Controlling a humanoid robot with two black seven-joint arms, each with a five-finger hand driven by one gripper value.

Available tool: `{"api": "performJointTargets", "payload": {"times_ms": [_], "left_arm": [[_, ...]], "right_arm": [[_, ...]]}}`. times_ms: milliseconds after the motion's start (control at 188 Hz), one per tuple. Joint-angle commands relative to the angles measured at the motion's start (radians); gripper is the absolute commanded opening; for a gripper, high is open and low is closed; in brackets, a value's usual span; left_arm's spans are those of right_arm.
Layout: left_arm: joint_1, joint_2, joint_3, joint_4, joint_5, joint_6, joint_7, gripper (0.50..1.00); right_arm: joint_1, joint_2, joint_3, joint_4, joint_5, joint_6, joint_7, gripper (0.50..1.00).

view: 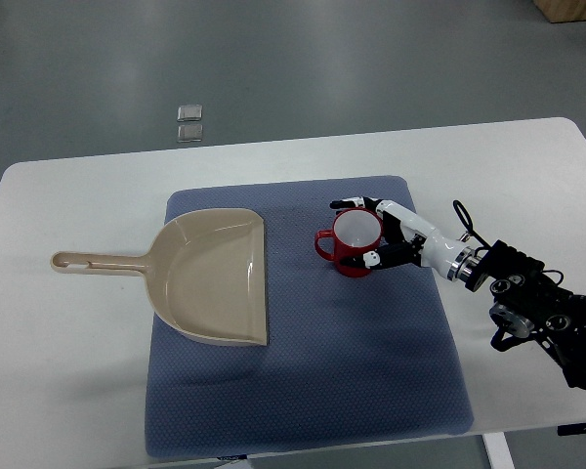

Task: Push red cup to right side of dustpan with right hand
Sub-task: 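Wrap the right hand fingers around the red mug's body, then push the red mug with the right hand toward the dustpan's edge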

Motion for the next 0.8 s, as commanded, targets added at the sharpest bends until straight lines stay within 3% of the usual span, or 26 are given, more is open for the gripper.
{"api": "performJointTargets", "payload": {"times_ms": [0,250,797], "left_arm": [[0.0,0.0,0.0,0.0,0.0,0.0,0.0,1.0],[0.0,0.0,0.0,0.0,0.0,0.0,0.0,1.0],[0.0,0.0,0.0,0.002,0.0,0.0,0.0,1.0]], "right_arm": [[0.0,0.02,-0.001,-0.014,-0.001,-0.012,0.0,0.934],[0.0,0.054,-0.031,-0.014,0.002,-0.052,0.0,0.932],[0.012,0.157,-0.033,-0.009,0.008,-0.067,-0.009,0.932]]}}
